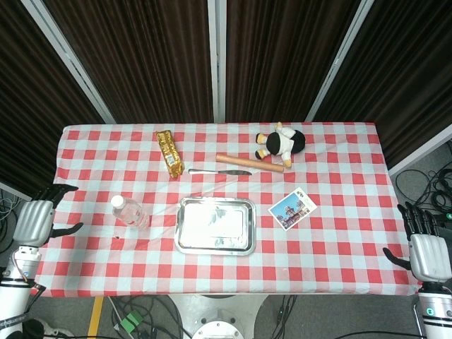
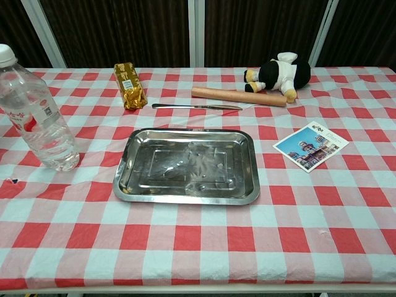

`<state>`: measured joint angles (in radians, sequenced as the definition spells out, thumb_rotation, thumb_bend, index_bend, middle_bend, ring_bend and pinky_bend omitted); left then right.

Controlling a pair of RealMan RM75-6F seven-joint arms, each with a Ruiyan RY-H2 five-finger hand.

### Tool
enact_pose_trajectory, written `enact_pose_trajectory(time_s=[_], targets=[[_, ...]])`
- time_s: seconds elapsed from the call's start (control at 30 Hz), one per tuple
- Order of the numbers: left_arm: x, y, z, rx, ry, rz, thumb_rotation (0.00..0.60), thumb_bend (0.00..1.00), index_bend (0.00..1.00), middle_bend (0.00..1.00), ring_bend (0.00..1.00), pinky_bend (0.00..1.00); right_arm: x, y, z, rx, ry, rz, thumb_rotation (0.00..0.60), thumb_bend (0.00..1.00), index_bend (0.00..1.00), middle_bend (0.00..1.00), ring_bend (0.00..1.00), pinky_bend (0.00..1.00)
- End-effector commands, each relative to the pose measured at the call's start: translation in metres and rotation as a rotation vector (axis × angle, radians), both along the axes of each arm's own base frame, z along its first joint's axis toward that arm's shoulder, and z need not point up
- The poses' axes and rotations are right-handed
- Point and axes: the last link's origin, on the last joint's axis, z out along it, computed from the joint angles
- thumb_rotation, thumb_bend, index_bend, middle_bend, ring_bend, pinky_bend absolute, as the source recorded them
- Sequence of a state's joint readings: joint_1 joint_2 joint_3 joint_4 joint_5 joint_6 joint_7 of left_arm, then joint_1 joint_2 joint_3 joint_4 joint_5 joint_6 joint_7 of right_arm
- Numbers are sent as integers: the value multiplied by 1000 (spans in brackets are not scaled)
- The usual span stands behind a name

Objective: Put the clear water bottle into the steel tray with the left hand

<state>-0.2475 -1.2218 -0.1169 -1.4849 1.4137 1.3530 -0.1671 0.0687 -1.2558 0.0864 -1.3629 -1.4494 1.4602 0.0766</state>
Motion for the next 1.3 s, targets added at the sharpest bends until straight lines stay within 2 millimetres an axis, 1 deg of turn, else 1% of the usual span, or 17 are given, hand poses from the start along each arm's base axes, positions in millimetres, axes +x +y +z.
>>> enact_pose_trajectory(time_s=[0.03,0.3,0.43,0.6,0.7,0.77,0.83,0.93,1.07,1.13,1.3], targets=[[0,0,-1,0,-15,7,600,56,310,350,217,234,-1,-1,2,-6,-2,-4,600,97,35,29,0,0],[0,0,-4,1,-50,8,600,55,310,350,216,234,0,-1,2,-5,-6,0,600,97,35,29,0,0],[-3,-1,-6,-12,-126,50,600,51,309,350,217,234,-2,-1,1,-2,-4,-7,600,97,35,29,0,0],[-8,-6,-14,-47,-188,89,600,36,310,350,216,233,-3,-2,-1,6,1,-9,600,97,35,29,0,0],[-8,-13,-26,-89,-305,123,600,16,310,350,217,232,-3,-1,0,3,-3,-8,600,97,35,29,0,0],[-5,-17,-36,-136,-434,137,600,3,298,348,210,227,-3,-1,-1,7,-2,-9,600,98,35,30,0,0],[-6,-17,-42,-162,-478,109,600,0,255,328,186,219,-3,-1,-2,10,0,-10,600,97,35,29,0,0],[-6,-14,-50,-152,-565,85,600,0,194,256,134,212,-3,-1,-2,7,1,-6,600,98,35,29,0,0],[-7,-7,-53,-126,-646,82,600,0,166,175,101,209,-5,-1,-2,12,2,-11,600,97,35,29,0,0],[-6,-5,-55,-127,-665,78,600,0,163,158,97,209,-5,-1,-3,16,2,-13,600,97,35,29,0,0],[-3,-1,-62,-149,-723,88,600,0,162,158,97,207,-6,-2,-4,21,3,-18,600,98,35,29,0,0]])
